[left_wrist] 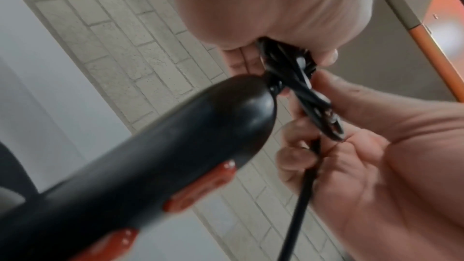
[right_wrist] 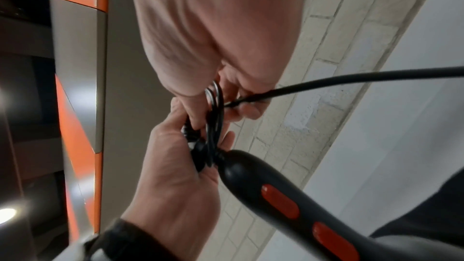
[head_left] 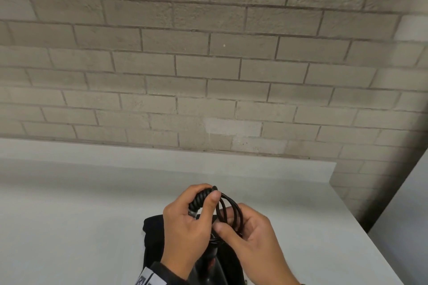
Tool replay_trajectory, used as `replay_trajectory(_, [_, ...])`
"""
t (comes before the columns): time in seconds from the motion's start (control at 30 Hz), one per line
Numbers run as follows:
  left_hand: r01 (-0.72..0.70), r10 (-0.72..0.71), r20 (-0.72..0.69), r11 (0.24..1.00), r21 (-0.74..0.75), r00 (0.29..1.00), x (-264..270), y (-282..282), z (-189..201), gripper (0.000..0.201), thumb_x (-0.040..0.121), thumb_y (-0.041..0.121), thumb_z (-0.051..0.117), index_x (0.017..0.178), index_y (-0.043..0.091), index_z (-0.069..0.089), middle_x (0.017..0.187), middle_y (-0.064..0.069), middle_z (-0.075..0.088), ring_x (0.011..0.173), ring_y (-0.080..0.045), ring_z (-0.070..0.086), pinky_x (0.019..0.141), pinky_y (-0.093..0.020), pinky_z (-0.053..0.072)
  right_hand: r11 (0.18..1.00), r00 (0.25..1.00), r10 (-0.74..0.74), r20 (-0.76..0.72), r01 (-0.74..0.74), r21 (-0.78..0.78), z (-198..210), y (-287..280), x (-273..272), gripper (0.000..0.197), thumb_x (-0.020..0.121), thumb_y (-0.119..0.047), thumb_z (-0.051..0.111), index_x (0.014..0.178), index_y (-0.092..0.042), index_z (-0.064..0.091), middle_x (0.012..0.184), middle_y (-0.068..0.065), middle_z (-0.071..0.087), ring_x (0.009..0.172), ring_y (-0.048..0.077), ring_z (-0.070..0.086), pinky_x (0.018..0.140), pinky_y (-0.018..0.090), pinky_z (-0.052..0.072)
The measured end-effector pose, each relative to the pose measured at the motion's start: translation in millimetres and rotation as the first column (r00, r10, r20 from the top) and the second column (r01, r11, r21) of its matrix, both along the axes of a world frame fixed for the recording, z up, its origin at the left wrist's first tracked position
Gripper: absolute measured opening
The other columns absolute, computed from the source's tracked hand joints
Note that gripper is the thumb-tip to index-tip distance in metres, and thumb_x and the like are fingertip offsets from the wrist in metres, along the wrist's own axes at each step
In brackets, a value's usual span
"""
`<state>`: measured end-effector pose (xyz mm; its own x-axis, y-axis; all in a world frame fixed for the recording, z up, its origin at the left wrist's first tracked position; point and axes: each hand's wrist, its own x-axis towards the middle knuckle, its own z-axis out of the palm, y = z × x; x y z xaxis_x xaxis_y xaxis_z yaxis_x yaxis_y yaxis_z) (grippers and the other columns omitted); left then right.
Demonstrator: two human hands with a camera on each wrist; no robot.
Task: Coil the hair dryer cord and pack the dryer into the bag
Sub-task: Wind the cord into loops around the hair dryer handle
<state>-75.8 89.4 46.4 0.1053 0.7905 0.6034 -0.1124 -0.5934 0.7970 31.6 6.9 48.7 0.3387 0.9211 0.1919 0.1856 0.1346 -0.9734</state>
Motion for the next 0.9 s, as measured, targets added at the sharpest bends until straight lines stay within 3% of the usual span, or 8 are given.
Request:
replay_trajectory(0.1, [0.028, -0.027, 0.011, 0.996, -0.09, 1.0, 4, -2, -1, 0.028, 0.08, 0.057, 0.071, 0.08, 0.03, 0.073, 0.08, 0.015, 0.074, 0.08, -0.004, 0.07, 0.068, -0.007, 0.049, 0.999, 0.997, 0.046, 0.062, -0.045, -0.009, 11, -2, 9, 0.006, 0.08, -0.016, 0.075, 0.081, -0.019, 0.069, 0.073, -0.002, 0.066, 0.07, 0.006, 0.062, 0.074, 0.026, 0.054])
replay_trajectory(0.2, [0.038, -0.03, 0.047, 0.983, -0.181, 0.998, 7, -4, 0, 0.022, 0.074, 0.047, 0.068, 0.081, 0.026, 0.073, 0.079, 0.013, 0.075, 0.077, -0.004, 0.07, 0.068, -0.008, 0.05, 1.0, 0.985, 0.026, 0.169, -0.024, -0.01, 11, 1, 13, 0.01, 0.08, -0.023, 0.075, 0.085, -0.028, 0.069, 0.084, -0.011, 0.068, 0.083, 0.0, 0.063, 0.075, 0.013, 0.048])
replay_trajectory(0.3, [0.022, -0.001, 0.085, 0.969, -0.245, 0.996, 11, -6, 1, 0.02, 0.076, 0.043, 0.068, 0.08, 0.025, 0.074, 0.075, 0.007, 0.074, 0.071, -0.007, 0.07, 0.065, -0.01, 0.051, 0.959, 0.87, -0.267, 0.414, 0.199, 0.2, -9, 7, 8, 0.033, 0.075, -0.027, 0.078, 0.098, -0.04, 0.061, 0.103, -0.018, 0.058, 0.1, 0.001, 0.055, 0.082, 0.005, 0.039])
replay_trajectory(0.43, [-0.037, 0.071, 0.106, 0.957, -0.289, 0.992, 16, -9, 2, 0.022, 0.074, 0.047, 0.069, 0.077, 0.025, 0.073, 0.064, -0.001, 0.071, 0.059, -0.01, 0.066, 0.056, -0.01, 0.049, 0.742, 0.59, -0.621, 0.515, 0.233, 0.628, -31, 17, -4, 0.026, 0.078, -0.018, 0.074, 0.101, -0.023, 0.061, 0.096, -0.004, 0.061, 0.085, 0.012, 0.057, 0.068, 0.024, 0.05])
replay_trajectory(0.5, [-0.069, 0.106, 0.111, 0.952, -0.297, 0.988, 18, -10, 2, 0.026, 0.072, 0.052, 0.068, 0.076, 0.026, 0.073, 0.061, -0.001, 0.07, 0.056, -0.007, 0.064, 0.054, -0.011, 0.049, 0.699, 0.545, -0.666, 0.509, 0.216, 0.682, -34, 22, -9, 0.021, 0.084, -0.016, 0.067, 0.104, -0.017, 0.061, 0.088, -0.002, 0.067, 0.079, 0.013, 0.056, 0.063, 0.028, 0.051])
replay_trajectory(0.67, [-0.115, 0.161, 0.124, 0.942, -0.316, 0.979, 20, -7, -2, 0.031, 0.071, 0.056, 0.068, 0.077, 0.026, 0.073, 0.065, 0.002, 0.071, 0.061, -0.014, 0.067, 0.059, -0.021, 0.052, 0.752, 0.619, -0.617, 0.485, 0.282, 0.596, -30, 24, -22, 0.025, 0.092, -0.027, 0.057, 0.115, -0.016, 0.057, 0.089, -0.011, 0.063, 0.076, 0.01, 0.063, 0.063, 0.02, 0.051])
replay_trajectory(0.77, [-0.129, 0.166, 0.109, 0.949, -0.289, 0.98, 20, -7, -3, 0.032, 0.069, 0.058, 0.068, 0.078, 0.027, 0.074, 0.068, 0.006, 0.072, 0.063, -0.012, 0.068, 0.063, -0.024, 0.054, 0.851, 0.689, -0.511, 0.515, 0.317, 0.42, -25, 20, -27, 0.023, 0.094, -0.034, 0.051, 0.115, -0.028, 0.055, 0.092, -0.017, 0.058, 0.077, 0.005, 0.063, 0.065, 0.017, 0.05])
replay_trajectory(0.9, [-0.168, 0.181, 0.065, 0.971, -0.167, 0.981, 17, -3, -5, 0.031, 0.073, 0.061, 0.066, 0.083, 0.032, 0.072, 0.076, 0.016, 0.073, 0.068, -0.005, 0.069, 0.065, -0.02, 0.056, 0.969, 0.938, -0.222, 0.266, 0.241, -0.044, 12, 6, -20, 0.023, 0.092, -0.027, 0.062, 0.101, -0.041, 0.047, 0.082, -0.015, 0.07, 0.087, -0.005, 0.06, 0.073, 0.011, 0.044])
